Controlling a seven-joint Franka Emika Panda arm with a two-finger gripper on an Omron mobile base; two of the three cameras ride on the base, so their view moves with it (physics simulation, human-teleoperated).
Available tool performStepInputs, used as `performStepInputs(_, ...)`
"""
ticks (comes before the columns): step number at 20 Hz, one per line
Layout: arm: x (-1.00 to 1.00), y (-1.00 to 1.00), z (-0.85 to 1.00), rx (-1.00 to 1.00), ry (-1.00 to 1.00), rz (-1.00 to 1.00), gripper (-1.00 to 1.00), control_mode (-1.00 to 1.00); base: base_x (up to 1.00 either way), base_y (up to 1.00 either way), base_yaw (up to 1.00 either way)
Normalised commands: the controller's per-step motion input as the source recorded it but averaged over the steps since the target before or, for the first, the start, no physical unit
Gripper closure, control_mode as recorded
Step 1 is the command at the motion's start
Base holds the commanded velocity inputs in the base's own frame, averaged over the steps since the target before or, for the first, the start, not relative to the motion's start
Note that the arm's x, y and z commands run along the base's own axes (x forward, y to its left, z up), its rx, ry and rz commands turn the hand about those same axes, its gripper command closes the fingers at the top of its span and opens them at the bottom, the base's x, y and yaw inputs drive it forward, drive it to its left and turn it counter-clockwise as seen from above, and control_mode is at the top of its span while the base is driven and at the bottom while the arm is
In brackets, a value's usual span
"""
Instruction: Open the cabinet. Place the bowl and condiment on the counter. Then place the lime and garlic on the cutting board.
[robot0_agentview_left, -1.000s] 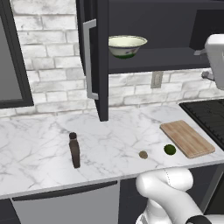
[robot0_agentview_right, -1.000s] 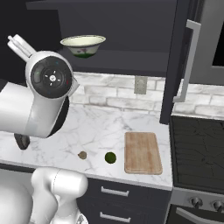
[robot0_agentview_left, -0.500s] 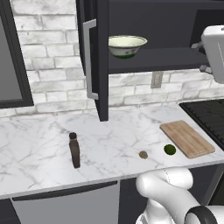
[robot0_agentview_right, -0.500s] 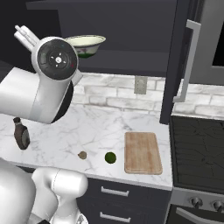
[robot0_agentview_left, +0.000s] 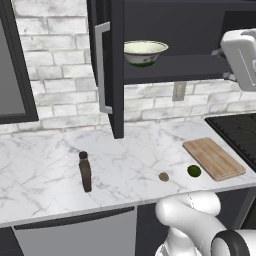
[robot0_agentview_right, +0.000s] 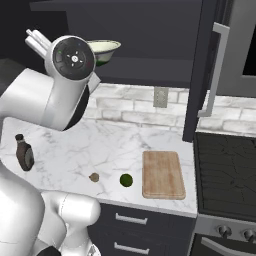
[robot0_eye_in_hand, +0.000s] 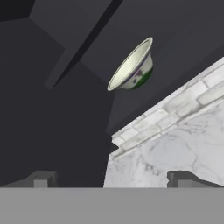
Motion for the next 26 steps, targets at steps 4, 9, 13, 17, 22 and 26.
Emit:
performStepInputs(4, 0.4, 0.0, -0.02, 0.0, -0.01, 0.0, -1.0, -1.0, 0.0, 0.0, 0.0)
performStepInputs(9, 0.24, 0.0, -0.13, 0.0, -0.14, 0.0, -1.0, -1.0, 0.0, 0.0, 0.0)
performStepInputs(13, 0.27, 0.0, -0.07, 0.0, -0.07, 0.0, -1.0, -1.0, 0.0, 0.0, 0.0)
performStepInputs(17, 0.21, 0.0, -0.03, 0.0, -0.05, 0.0, -1.0, -1.0, 0.0, 0.0, 0.0)
performStepInputs(22, 0.15, 0.0, 0.0, 0.0, 0.0, 0.0, -1.0, -1.0, 0.0, 0.0, 0.0)
performStepInputs(26, 0.18, 0.0, 0.0, -0.02, 0.01, 0.0, -1.0, -1.0, 0.0, 0.0, 0.0)
